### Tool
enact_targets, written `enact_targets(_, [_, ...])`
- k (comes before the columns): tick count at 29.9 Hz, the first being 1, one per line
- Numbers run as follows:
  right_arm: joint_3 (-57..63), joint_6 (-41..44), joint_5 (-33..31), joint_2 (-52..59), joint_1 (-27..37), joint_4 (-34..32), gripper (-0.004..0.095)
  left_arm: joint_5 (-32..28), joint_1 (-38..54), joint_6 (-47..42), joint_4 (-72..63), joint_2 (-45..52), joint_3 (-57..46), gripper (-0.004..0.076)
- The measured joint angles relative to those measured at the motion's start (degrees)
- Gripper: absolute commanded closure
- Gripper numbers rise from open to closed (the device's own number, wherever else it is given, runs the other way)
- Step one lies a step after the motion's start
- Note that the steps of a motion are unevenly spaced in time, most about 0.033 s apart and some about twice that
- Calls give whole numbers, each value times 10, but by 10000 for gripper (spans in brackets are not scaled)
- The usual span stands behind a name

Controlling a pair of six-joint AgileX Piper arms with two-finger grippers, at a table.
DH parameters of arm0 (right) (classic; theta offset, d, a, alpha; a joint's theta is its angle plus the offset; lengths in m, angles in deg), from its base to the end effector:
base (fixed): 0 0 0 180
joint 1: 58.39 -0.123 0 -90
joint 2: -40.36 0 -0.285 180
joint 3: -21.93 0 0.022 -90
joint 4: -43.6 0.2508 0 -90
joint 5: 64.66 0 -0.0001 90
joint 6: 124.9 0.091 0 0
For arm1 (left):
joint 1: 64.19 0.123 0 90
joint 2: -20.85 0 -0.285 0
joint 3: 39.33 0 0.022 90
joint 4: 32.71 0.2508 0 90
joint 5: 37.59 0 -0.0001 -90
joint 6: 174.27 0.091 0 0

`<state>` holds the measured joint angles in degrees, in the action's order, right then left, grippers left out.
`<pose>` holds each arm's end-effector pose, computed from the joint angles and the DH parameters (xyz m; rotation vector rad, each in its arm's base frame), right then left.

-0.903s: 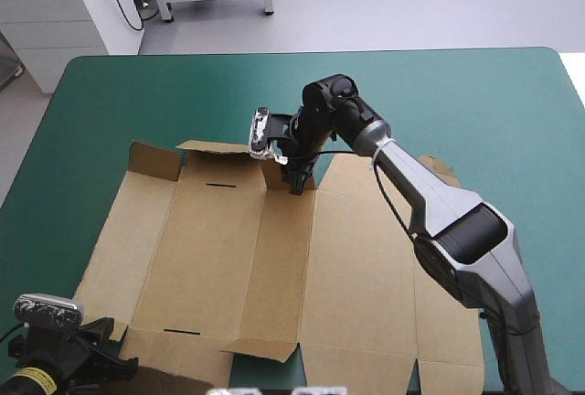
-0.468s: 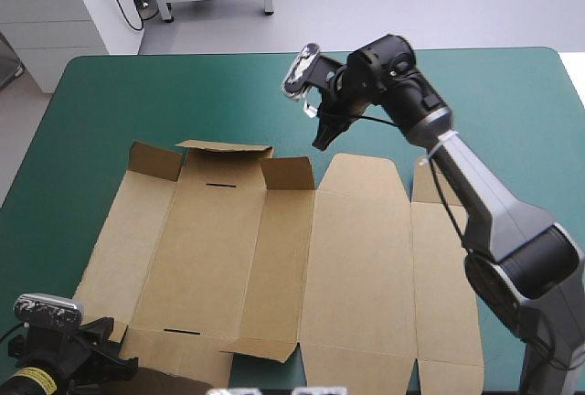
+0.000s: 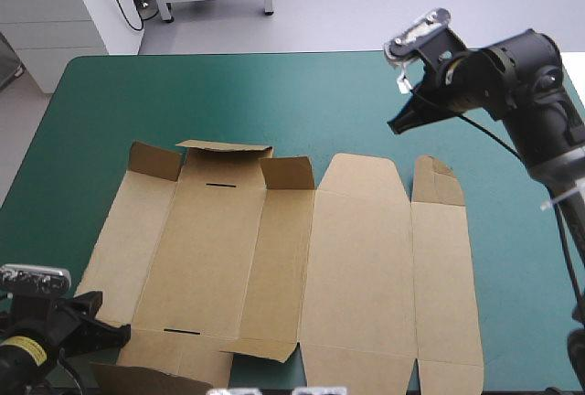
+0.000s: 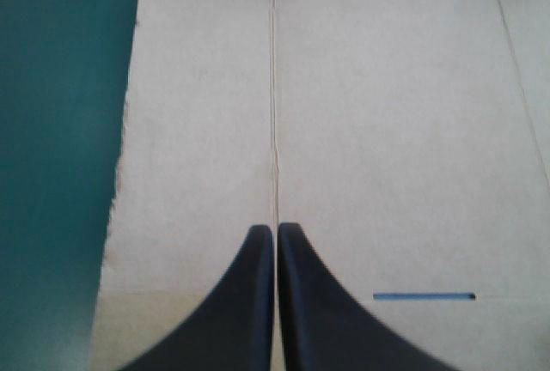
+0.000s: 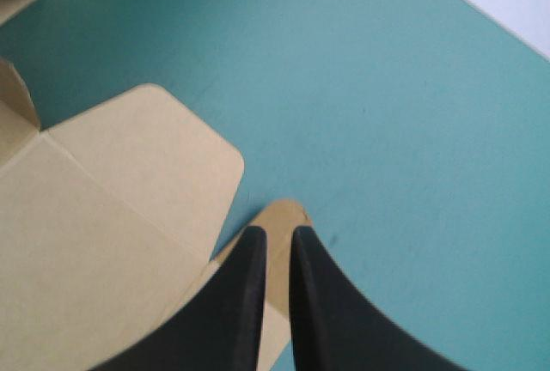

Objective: Fold the box

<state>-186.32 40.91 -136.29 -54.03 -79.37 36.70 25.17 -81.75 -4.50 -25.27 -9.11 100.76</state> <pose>0.2867 0.0988 0.4619 -0.7173 2.2878 -0.0997 0.0486 -0.0044 0.3112 0.1576 2.3014 -0.0843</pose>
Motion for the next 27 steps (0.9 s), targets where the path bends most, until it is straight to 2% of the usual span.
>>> enact_targets(10, [295, 43, 26, 209, 108, 1, 878, -17, 0, 0, 25, -232, 157, 731])
enact_targets(18, [424, 70, 50, 356, 171, 5, 929, -41, 12, 20, 29, -379, 240, 704])
enact_targets(21, [458, 82, 51, 386, 178, 7, 929, -43, 61, 67, -18, -418, 260, 705])
enact_targets(27, [532, 93, 77, 417, 179, 44, 929, -17, 258, 232, -227, -473, 269, 706])
